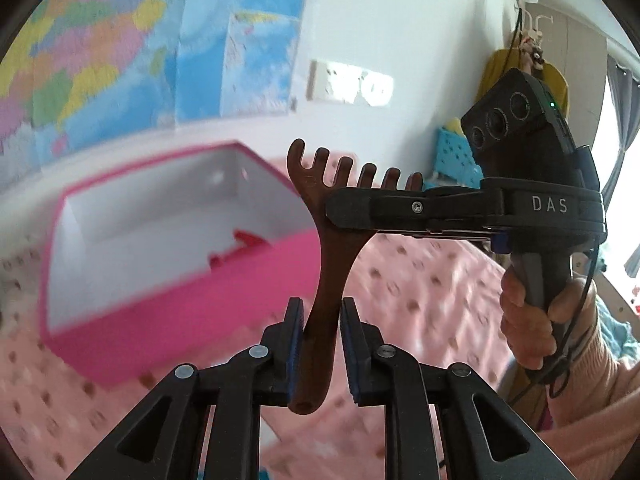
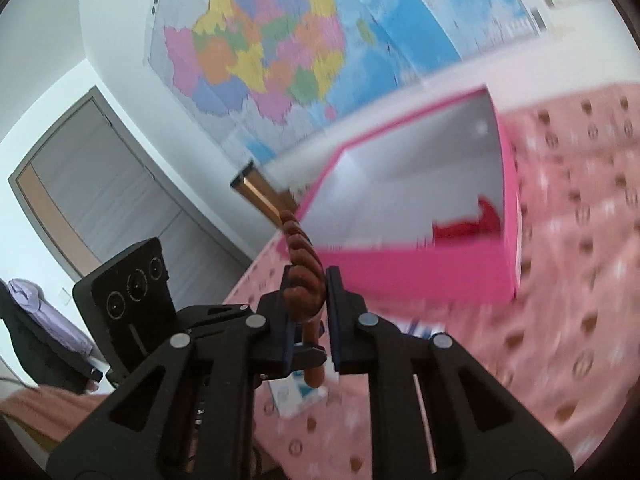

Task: Organize rigid objects
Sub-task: 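Carry the comb over the pink box and release it inside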

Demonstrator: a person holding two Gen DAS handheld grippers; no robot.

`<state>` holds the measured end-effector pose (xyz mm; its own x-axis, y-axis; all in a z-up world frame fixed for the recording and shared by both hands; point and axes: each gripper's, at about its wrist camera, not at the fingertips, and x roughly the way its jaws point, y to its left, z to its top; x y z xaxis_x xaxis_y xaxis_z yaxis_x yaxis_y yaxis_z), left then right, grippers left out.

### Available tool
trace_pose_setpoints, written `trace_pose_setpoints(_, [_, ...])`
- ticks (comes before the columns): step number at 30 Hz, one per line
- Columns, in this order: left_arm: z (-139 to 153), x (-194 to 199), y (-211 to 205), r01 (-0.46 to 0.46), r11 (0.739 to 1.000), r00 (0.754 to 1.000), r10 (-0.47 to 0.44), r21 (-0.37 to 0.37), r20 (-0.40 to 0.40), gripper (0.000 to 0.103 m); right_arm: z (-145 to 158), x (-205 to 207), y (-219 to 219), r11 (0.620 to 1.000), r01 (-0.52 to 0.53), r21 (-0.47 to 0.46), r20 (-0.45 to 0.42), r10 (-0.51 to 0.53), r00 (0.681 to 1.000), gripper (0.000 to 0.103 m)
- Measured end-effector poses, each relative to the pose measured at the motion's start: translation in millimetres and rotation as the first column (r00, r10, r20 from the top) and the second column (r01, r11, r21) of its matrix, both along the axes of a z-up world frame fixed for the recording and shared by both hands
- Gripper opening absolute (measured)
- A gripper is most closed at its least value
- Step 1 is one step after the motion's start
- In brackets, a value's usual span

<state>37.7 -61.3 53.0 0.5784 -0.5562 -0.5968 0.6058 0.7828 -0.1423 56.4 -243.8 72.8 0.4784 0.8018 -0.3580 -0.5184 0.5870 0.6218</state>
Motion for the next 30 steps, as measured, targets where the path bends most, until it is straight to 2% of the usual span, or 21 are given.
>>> trace_pose_setpoints(3, [17, 19, 0, -0.025, 1.0, 0.999, 0.024, 0.012, 0.025, 0.019, 15, 18, 3, 1.0, 0.015, 0.012, 0.023, -0.016, 1.0, 0.016])
trace_pose_setpoints(8, [29, 48, -1, -0.061, 0.997, 0.997, 0.059, 0.05, 0.055, 0.019, 29, 53, 5, 0.998, 0.041, 0.038, 0.03, -0.042, 0.999, 0.015])
trace_pose_setpoints(11, [27, 71, 2, -0.074, 0.994, 0.996, 0.07, 0.075, 0.054, 0.019, 28, 74, 4, 0.997, 0.05, 0.053, 0.007, -0.05, 0.999, 0.015])
trace_pose_setpoints(20, [-2, 122, -5, -0.102, 0.981, 0.995, 0.102, 0.167, 0.004, 0.019, 4, 120, 2, 0.995, 0.095, 0.008, -0.072, -0.094, 0.993, 0.016])
trace_pose_setpoints(23, [-12, 128, -8, -0.119, 0.973, 0.992, 0.123, 0.197, -0.006, 0.019, -6, 130, 0, 0.991, 0.128, -0.035, -0.104, -0.131, 0.986, 0.024])
trace_pose_setpoints(25, [-18, 134, -7, -0.136, 0.969, 0.99, 0.143, 0.207, -0.018, 0.023, -7, 129, -1, 0.972, 0.19, -0.136, -0.074, -0.201, 0.977, 0.032])
trace_pose_setpoints(27, [-21, 134, -4, -0.143, 0.968, 0.988, 0.151, 0.205, -0.024, 0.024, -6, 126, -5, 0.959, 0.232, -0.164, -0.053, -0.243, 0.969, 0.041])
trace_pose_setpoints(30, [-22, 130, -1, -0.157, 0.969, 0.986, 0.165, 0.193, -0.024, 0.024, -3, 118, -12, 0.954, 0.251, -0.166, -0.028, -0.259, 0.965, 0.042])
